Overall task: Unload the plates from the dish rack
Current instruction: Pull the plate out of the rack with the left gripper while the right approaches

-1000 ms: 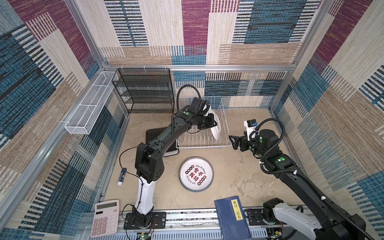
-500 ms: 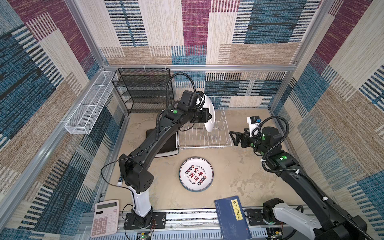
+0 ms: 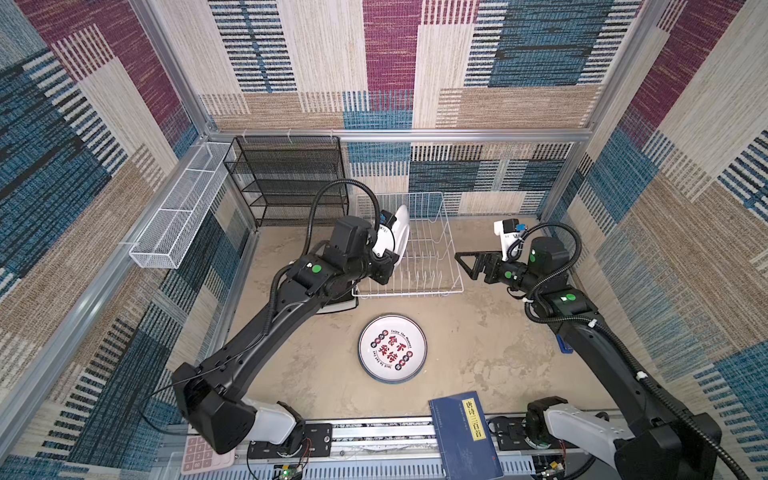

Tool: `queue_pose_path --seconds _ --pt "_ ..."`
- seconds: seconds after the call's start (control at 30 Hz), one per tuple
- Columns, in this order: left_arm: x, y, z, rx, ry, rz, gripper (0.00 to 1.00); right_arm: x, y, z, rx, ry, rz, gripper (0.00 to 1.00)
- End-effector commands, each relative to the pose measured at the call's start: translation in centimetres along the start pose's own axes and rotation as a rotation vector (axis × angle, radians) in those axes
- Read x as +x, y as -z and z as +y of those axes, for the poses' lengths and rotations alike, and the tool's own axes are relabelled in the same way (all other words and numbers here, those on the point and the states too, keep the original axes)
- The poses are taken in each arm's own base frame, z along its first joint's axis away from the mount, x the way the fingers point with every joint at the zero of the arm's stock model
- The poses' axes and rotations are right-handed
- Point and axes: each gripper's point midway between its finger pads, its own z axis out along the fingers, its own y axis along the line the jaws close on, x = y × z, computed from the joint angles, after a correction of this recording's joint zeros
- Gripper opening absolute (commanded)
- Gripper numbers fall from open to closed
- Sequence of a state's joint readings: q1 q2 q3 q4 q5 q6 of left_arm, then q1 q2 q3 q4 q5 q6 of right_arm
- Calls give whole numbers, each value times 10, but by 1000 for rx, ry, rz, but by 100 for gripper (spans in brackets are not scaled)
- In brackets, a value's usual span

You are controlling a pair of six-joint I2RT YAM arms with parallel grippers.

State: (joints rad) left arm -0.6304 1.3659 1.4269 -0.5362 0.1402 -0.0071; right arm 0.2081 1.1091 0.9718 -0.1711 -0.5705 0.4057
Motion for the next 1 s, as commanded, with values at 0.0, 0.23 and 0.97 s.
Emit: queue_pose_path --seconds 0.0,0.23,0.97 --pt "-22 16 6 -86 -196 -154 0 -13 -2 29 -148 -43 6 99" --pt "11 26 2 -162 -421 -80 0 -32 -13 47 -247 -78 49 99" --pt "64 -27 -8 -478 -1140 69 0 16 -60 11 -106 -132 289 91"
